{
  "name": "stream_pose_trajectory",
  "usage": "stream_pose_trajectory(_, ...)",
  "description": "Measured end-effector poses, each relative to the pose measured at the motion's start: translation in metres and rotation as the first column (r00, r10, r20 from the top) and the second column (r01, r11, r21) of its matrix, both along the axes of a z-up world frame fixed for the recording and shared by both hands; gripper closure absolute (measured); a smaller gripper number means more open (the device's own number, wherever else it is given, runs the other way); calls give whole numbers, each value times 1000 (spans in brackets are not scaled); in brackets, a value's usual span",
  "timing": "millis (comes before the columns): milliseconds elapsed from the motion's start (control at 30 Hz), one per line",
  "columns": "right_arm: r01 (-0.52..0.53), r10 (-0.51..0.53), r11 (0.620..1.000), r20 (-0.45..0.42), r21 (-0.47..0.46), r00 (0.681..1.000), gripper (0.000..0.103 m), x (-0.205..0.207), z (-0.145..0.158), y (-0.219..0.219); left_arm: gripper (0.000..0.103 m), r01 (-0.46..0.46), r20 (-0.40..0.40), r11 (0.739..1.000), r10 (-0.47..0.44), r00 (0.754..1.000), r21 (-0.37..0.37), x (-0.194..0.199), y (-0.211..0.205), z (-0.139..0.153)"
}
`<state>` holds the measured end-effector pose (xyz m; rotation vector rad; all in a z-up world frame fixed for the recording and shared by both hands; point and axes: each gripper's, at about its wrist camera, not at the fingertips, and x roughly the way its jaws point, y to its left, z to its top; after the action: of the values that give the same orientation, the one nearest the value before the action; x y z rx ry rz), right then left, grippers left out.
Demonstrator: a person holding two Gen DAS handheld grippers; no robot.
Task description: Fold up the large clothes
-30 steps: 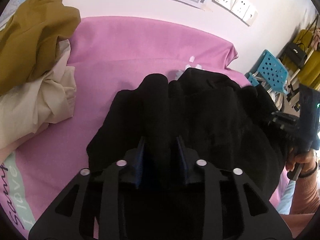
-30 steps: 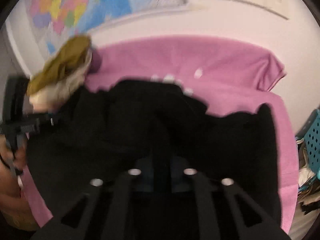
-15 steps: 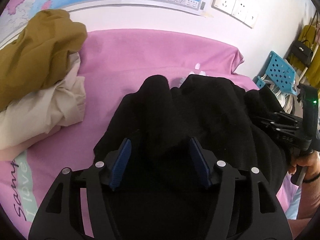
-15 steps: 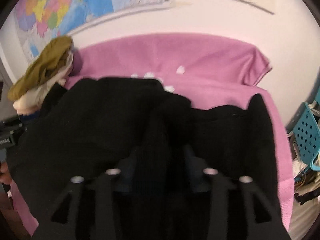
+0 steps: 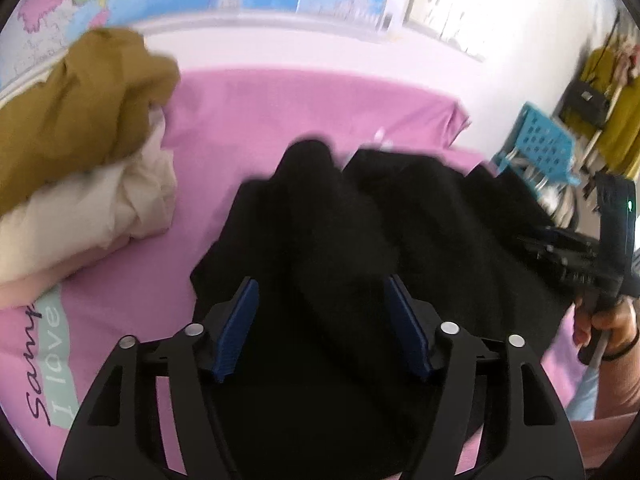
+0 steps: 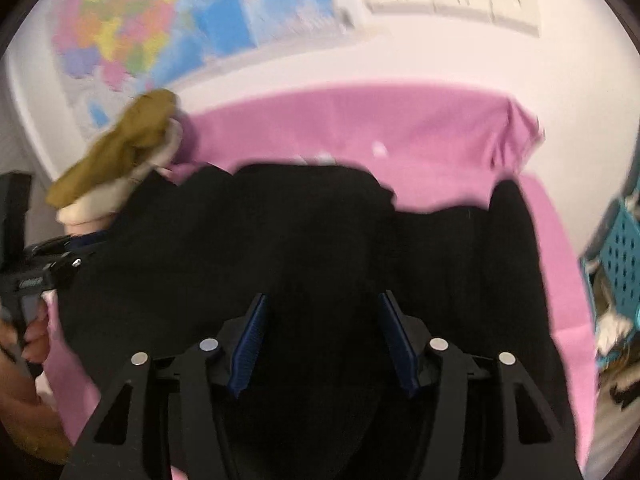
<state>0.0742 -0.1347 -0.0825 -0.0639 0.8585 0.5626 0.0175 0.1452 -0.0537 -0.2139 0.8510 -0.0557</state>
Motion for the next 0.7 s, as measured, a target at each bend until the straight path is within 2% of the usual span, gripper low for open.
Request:
stream_pose_trajectory(100,16,-16,1000,-27,17,1000,48,11,-13,0,38,-34,-39,998,32,999,-52,12,12,-21)
stream_pose_trajectory(133,18,-18,1000,-26,10,1000,48,11,-11,2,38,-36,-48,996,32,998,-77,15,15,-25)
stream_pose_trajectory(200,20,-19,999,-31,37,999,44,5,-1,-1,38,-37,-48,997,33,998,-73,13,15,-21)
stream_pose_trajectory(267,31,-22,989,-60,143,998,39,-3,13,-20,38,-30,-32,999,29,999,-45,7,13,-15)
stream_pose_trajectory(333,41,-27,973,-66,226,997,36,-17,27,-41,35,-41,4,998,41,999,-48,-5,18,-5)
stream_pose_trajectory(400,51,-32,954,-71,296,997,25,-37,40,-67,29,-55,39,996,58,998,-75,-20,25,4)
stream_pose_trajectory(533,87,-35,920,-142,381,989,22,-74,39,-110,29,-59,91,985,75,993,-163,-56,48,14)
stream_pose_trajectory(700,188,-64,886,-290,424,955,20,-103,1,-135,29,4,60,945,16,998,-327,-90,66,-2)
